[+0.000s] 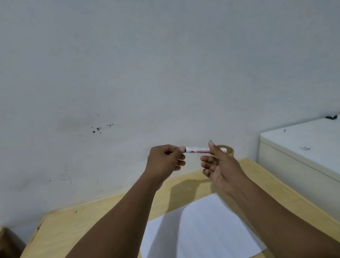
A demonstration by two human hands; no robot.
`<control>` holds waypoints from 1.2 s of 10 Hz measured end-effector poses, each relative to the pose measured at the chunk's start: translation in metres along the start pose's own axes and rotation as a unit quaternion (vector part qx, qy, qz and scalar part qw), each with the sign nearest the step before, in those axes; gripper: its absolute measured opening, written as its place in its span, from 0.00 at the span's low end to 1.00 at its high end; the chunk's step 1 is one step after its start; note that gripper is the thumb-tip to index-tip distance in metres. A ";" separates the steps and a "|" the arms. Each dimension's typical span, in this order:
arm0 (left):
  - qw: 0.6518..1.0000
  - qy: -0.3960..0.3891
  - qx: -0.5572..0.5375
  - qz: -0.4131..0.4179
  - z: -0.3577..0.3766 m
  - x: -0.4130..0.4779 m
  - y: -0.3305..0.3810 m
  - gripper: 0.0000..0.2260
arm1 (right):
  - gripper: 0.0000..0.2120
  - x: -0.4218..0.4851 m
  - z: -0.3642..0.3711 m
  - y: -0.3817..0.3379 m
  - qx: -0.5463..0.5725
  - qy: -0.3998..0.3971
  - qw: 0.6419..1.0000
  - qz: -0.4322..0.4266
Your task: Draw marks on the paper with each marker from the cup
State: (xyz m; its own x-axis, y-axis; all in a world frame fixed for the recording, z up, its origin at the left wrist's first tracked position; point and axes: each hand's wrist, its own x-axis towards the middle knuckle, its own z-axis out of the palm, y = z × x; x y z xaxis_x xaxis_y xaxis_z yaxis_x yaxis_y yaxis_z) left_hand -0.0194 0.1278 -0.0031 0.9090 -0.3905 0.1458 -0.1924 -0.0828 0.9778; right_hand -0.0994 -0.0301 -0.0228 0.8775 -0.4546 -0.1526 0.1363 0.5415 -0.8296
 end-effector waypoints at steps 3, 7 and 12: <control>0.963 0.070 0.205 0.162 0.064 0.056 0.025 0.09 | 0.30 0.046 -0.049 -0.031 -0.444 0.110 0.874 -0.167; 0.925 -0.034 0.348 0.147 0.105 0.083 0.016 0.10 | 0.24 0.085 -0.077 -0.019 -0.608 0.024 0.774 -0.175; 0.917 -0.075 0.377 0.104 0.057 0.026 0.078 0.29 | 0.22 0.036 -0.039 -0.057 -0.600 0.033 0.777 -0.187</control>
